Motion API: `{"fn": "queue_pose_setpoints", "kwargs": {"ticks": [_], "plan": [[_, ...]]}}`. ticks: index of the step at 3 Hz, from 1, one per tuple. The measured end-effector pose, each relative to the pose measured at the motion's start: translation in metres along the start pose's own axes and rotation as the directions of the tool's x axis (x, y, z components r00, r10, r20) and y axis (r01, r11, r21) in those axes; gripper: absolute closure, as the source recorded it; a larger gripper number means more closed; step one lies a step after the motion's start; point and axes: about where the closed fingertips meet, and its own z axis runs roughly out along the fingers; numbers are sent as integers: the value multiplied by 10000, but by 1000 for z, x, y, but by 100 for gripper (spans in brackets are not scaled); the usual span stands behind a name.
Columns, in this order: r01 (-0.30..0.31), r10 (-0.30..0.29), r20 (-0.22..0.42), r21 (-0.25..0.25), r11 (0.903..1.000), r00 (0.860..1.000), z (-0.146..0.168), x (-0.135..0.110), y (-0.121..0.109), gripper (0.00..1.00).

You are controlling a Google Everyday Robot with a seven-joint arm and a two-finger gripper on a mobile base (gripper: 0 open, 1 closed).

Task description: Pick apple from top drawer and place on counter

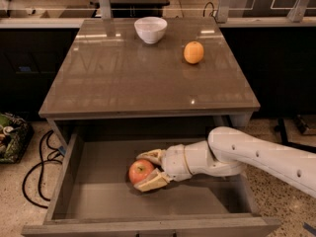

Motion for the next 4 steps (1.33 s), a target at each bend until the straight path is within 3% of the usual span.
{"fn": "queue_pose_setpoints", "kwargs": {"ticks": [2, 4], "plan": [[-341, 303, 366, 1074, 9936, 9989, -68, -33, 4, 100], [-320, 172, 732, 2060, 9780, 9972, -138, -85, 12, 100]]}}
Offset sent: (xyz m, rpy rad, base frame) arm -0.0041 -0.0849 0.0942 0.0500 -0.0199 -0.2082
